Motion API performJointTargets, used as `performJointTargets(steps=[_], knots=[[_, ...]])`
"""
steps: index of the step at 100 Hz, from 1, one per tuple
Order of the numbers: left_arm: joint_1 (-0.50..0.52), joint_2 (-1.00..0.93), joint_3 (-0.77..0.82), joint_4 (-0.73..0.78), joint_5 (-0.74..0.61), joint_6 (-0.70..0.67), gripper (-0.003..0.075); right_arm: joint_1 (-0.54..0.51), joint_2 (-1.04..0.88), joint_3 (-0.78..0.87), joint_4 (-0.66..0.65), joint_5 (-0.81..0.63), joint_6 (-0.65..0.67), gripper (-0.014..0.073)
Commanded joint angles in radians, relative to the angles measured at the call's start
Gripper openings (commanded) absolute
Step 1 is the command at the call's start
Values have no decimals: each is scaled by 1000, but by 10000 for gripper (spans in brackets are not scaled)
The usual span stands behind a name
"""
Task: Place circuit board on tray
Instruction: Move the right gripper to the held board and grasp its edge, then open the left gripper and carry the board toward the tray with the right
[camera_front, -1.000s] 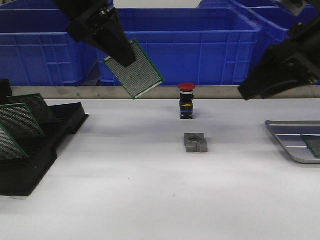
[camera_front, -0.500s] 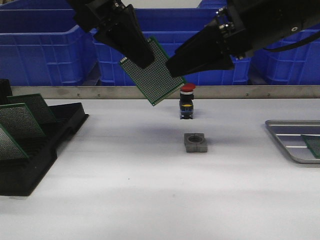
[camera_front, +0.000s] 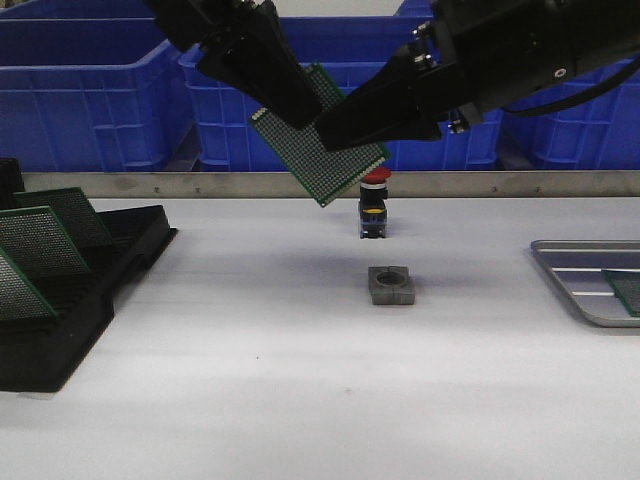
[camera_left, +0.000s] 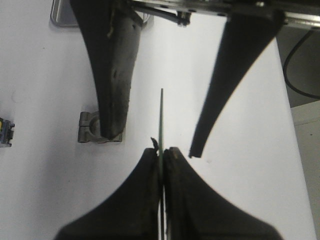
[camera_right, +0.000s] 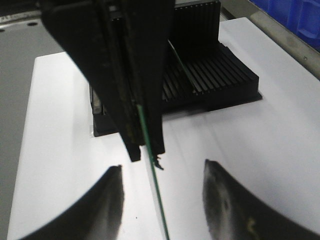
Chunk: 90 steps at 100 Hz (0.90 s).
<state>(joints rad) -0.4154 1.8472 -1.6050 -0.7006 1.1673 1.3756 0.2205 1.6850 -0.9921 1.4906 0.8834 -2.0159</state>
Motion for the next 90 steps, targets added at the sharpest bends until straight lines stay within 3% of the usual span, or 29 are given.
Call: performJointTargets(steps=[1, 14, 28, 36, 51, 58, 75, 90], knots=[[-10, -57, -32, -66, 0, -3, -20, 3, -40, -29, 59, 38, -10, 208], [-10, -57, -32, -66, 0, -3, -20, 3, -40, -29, 59, 38, -10, 28], [-10, -57, -32, -70, 0, -3, 6, 3, -40, -29, 59, 38, -10, -69], [-10, -57, -32, -70, 0, -3, 101, 3, -40, -29, 59, 38, -10, -70], [-8, -57, -32, -70, -11, -3, 370, 3, -40, -29, 59, 38, -10, -70], [-8, -57, -32, -60, -19, -3, 446, 3, -40, -29, 59, 38, -9, -70], [-3, -57, -34, 111, -95, -5, 473, -12, -40, -29, 45, -13, 27, -70], [16, -57, -34, 137, -109, -10, 473, -67, -40, -29, 24, -75, 208, -70]])
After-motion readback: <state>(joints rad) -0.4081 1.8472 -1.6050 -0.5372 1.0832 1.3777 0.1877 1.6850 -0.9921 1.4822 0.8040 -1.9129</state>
